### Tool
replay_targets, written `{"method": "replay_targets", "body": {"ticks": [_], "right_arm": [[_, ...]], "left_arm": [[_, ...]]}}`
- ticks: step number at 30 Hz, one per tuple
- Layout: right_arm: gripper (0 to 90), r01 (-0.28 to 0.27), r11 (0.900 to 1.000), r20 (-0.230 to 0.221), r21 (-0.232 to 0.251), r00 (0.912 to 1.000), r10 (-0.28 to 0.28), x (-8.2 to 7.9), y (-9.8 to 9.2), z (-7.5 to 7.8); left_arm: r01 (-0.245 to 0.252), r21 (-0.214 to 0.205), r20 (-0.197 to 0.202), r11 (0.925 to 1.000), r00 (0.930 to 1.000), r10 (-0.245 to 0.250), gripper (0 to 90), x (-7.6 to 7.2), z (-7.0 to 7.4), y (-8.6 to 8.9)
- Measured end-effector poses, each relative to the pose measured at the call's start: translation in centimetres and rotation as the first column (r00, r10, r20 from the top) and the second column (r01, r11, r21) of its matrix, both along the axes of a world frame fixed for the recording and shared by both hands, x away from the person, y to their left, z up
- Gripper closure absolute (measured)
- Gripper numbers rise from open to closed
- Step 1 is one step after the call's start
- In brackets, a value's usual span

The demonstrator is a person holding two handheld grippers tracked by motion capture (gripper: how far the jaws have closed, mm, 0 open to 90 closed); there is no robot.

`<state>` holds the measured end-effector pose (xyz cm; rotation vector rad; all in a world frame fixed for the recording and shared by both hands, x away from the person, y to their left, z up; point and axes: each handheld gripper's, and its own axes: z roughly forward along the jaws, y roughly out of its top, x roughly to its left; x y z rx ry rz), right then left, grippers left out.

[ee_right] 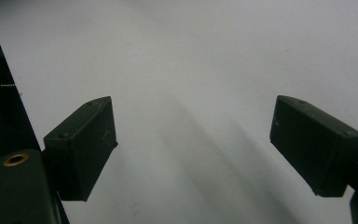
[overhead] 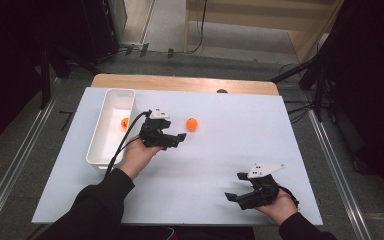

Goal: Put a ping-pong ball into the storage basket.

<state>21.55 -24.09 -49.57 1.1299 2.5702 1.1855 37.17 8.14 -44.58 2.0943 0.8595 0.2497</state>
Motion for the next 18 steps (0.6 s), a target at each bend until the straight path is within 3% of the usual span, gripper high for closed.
{"method": "replay_targets", "body": {"ticks": [4,18], "right_arm": [[13.1,0.0,1.0,0.0,0.0,1.0,0.0,0.0,0.0,0.0],[13.1,-0.004,1.0,0.003,-0.005,1.0,0.004,0.0,0.0,0.0]], "left_arm": [[-0.001,0.025,0.018,0.9997,0.9998,0.0,23.7,0.1,-0.2,-0.4],[-0.007,0.024,0.014,0.9997,0.9999,0.007,23.7,0.9,-1.1,-1.3]]}}
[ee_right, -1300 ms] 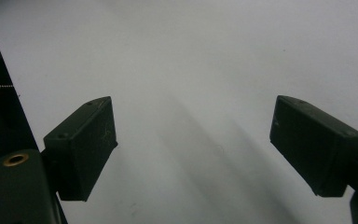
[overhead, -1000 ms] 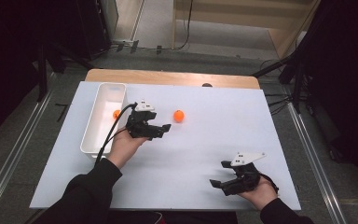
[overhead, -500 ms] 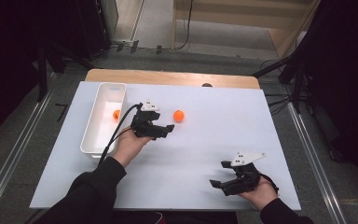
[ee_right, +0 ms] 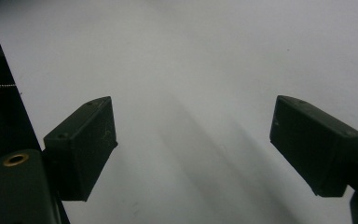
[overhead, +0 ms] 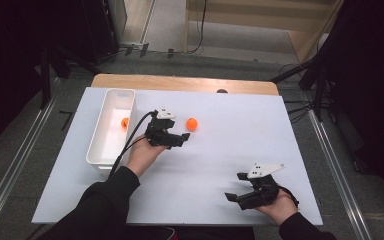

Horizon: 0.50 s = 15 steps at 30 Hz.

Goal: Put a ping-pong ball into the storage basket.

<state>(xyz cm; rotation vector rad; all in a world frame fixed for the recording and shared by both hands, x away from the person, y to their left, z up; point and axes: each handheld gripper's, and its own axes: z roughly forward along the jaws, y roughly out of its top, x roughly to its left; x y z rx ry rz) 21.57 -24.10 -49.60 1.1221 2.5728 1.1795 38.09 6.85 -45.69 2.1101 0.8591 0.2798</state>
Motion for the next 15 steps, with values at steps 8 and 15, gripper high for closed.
{"method": "replay_targets", "body": {"ticks": [8,15], "right_arm": [[13.1,0.007,1.0,-0.003,0.006,1.0,-0.007,0.0,0.0,0.0],[13.1,0.014,0.9998,-0.006,0.012,0.9999,-0.014,0.4,0.1,0.0]], "left_arm": [[0.009,0.019,-0.005,0.9998,0.9999,-0.009,23.7,0.7,-0.1,-0.8],[0.01,0.023,0.01,0.9997,0.9999,-0.01,23.7,1.1,-0.3,-1.9]]}}
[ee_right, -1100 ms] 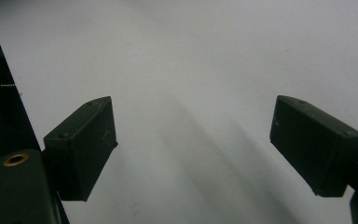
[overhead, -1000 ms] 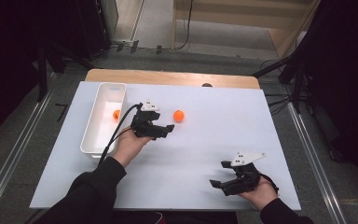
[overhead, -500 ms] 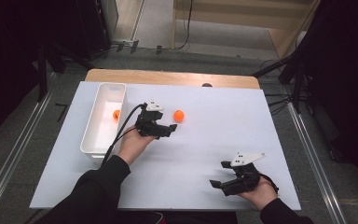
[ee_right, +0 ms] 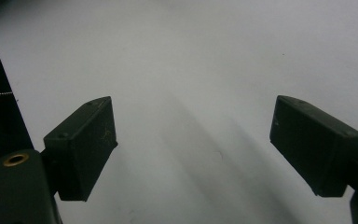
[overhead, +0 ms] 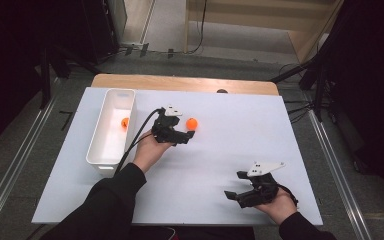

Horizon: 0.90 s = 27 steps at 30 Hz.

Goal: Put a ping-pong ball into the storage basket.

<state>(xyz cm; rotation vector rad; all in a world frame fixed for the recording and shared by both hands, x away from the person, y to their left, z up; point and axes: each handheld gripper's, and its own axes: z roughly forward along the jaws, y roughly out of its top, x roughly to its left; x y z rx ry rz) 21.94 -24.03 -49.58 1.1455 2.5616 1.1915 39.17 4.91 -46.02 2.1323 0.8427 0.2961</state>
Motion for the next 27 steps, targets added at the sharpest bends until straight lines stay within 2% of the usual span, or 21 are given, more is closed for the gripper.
{"method": "replay_targets", "body": {"ticks": [3,8,11,14,15,19,24,27], "right_arm": [[13.1,-0.003,1.0,0.001,-0.003,1.0,0.003,0.0,0.0,0.0],[13.1,-0.003,1.0,0.001,-0.004,1.0,0.003,0.0,-0.1,0.0],[13.1,-0.006,1.0,0.001,-0.004,1.0,0.006,-0.1,-0.1,0.0],[13.1,-0.005,1.0,0.001,-0.004,1.0,0.005,-0.1,-0.1,0.0],[13.1,-0.007,1.0,0.001,-0.005,1.0,0.007,-0.1,-0.1,0.0],[13.1,-0.007,1.0,0.001,-0.004,1.0,0.007,-0.1,-0.1,0.0],[13.1,-0.007,1.0,0.003,-0.003,1.0,0.007,-0.1,-0.1,0.0],[13.1,-0.003,1.0,0.002,-0.002,1.0,0.003,0.0,0.0,0.0]], "left_arm": [[0.006,0.006,-0.003,1.0,1.0,-0.006,23.7,0.2,-0.1,-0.4],[-0.009,-0.016,-0.018,0.9998,0.9998,0.009,23.7,0.7,-0.1,-0.6],[-0.012,0.0,-0.013,0.9999,0.9999,0.012,23.7,1.1,0.0,-0.7],[-0.018,-0.002,-0.006,0.9998,0.9998,0.018,23.7,1.4,0.1,-0.8],[-0.022,-0.007,-0.001,0.9997,0.9998,0.022,23.7,1.5,0.2,-0.8],[-0.043,-0.053,-0.027,0.9977,0.9988,0.041,23.7,2.0,-0.1,-0.7],[-0.063,-0.031,-0.039,0.9975,0.9973,0.062,23.7,2.6,-0.6,-1.0],[-0.062,0.021,0.001,0.9979,0.9981,0.062,23.7,2.7,-0.7,-1.6]]}}
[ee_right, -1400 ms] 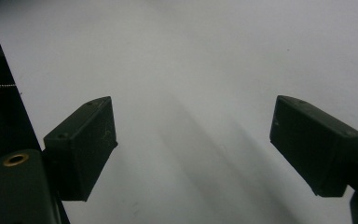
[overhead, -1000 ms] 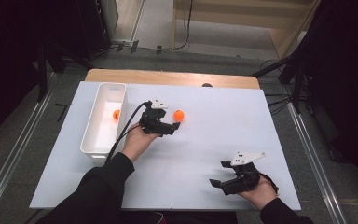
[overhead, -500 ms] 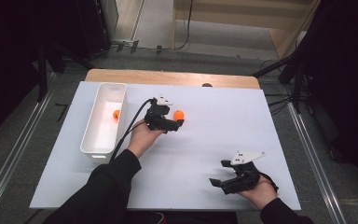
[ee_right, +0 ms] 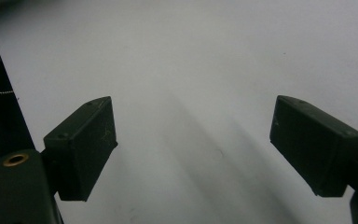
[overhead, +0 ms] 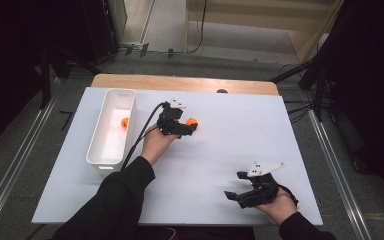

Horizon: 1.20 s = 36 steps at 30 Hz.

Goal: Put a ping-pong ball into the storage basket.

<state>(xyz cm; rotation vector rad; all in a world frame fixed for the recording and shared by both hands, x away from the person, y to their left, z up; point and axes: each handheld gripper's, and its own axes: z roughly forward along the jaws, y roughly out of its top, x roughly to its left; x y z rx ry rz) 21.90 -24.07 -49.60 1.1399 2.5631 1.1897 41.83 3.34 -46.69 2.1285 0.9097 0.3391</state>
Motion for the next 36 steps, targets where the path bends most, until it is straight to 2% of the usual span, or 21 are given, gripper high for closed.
{"method": "replay_targets", "body": {"ticks": [5,7,10,16,27,36], "right_arm": [[13.1,-0.006,1.0,0.001,-0.004,1.0,0.006,0.1,0.0,0.0],[13.1,-0.004,1.0,0.001,-0.002,1.0,0.004,0.0,0.0,0.0],[13.1,-0.008,1.0,0.0,0.0,1.0,0.008,0.0,0.0,0.0],[13.1,-0.02,0.9998,-0.005,-0.003,0.9998,0.02,0.0,0.1,0.0],[13.1,-0.025,0.9997,-0.001,-0.004,0.9997,0.025,0.0,0.1,0.0],[13.1,-0.029,0.9995,-0.003,-0.01,0.9996,0.029,0.0,0.1,-0.1]], "left_arm": [[-0.009,-0.007,-0.017,0.9999,0.9998,0.008,23.7,0.7,-0.1,-0.5],[-0.017,-0.028,-0.013,0.9995,0.9998,0.016,23.7,0.9,-0.3,-0.6],[-0.031,-0.063,-0.045,0.9975,0.9986,0.028,23.7,1.3,-0.7,-0.6],[-0.043,-0.019,-0.047,0.9989,0.998,0.042,23.7,2.2,-1.1,-0.7],[-0.046,-0.007,-0.03,0.9989,0.9985,0.045,23.7,2.9,-1.7,-1.6],[-0.05,0.018,-0.052,0.9986,0.9974,0.05,23.6,3.3,-2.8,-1.5]]}}
